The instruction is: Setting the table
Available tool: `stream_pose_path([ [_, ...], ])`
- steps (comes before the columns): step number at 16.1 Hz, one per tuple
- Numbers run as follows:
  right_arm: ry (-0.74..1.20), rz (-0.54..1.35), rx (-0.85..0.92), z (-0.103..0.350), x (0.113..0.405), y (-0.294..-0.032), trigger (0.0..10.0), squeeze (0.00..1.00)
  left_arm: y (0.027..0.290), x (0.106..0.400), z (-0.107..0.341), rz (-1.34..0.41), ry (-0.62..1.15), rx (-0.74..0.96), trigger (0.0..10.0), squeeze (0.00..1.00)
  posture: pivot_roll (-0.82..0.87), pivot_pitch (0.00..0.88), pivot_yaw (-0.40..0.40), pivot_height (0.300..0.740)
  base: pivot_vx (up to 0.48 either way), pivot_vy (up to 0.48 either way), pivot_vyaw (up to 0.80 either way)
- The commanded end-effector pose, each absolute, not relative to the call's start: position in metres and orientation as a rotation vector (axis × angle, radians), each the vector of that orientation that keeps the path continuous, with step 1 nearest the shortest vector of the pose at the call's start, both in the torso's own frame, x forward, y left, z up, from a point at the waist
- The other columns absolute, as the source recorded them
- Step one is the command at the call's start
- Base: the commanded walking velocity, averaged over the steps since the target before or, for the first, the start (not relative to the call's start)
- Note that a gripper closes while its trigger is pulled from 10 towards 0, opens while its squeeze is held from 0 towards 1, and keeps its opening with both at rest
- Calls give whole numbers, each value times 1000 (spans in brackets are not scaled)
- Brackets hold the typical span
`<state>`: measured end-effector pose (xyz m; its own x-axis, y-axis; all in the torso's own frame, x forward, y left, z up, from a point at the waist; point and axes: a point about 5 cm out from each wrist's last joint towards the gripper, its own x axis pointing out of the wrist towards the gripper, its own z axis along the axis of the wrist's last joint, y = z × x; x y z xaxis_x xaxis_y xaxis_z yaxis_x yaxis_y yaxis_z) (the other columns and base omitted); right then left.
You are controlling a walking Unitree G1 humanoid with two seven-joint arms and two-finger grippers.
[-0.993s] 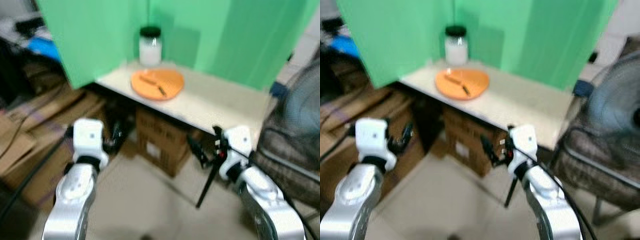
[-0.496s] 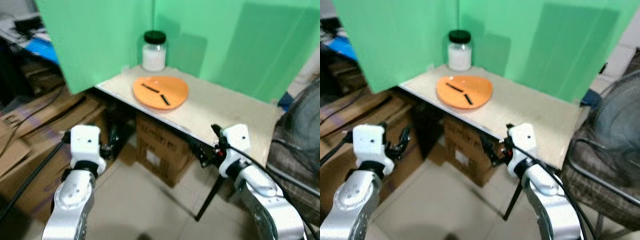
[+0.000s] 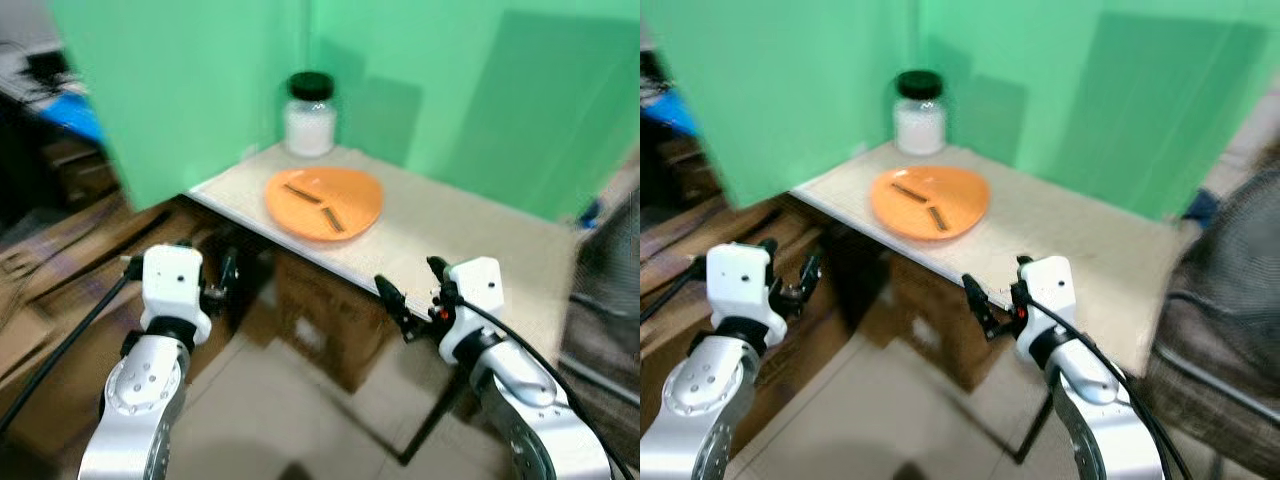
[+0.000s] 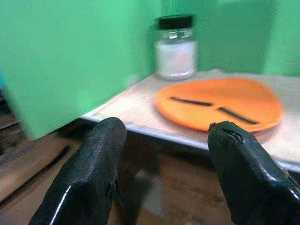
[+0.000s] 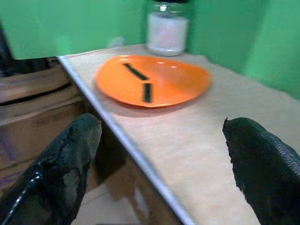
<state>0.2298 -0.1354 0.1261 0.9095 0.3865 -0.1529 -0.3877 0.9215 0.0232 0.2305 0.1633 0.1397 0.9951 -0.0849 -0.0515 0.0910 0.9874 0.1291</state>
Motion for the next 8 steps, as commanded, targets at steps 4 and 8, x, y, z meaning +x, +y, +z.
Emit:
stream_pose_path([
  [4,138,409,-16,128,235,-136,10000,1000,164,232,145,-96,35,148,10000,0,28,10,-7,740,305,0,-591],
  [8,134,445,-16,126,237,-126,10000,1000,166,235,149,-93,25,158,10000,0,48,19,5,740,307,0,0],
])
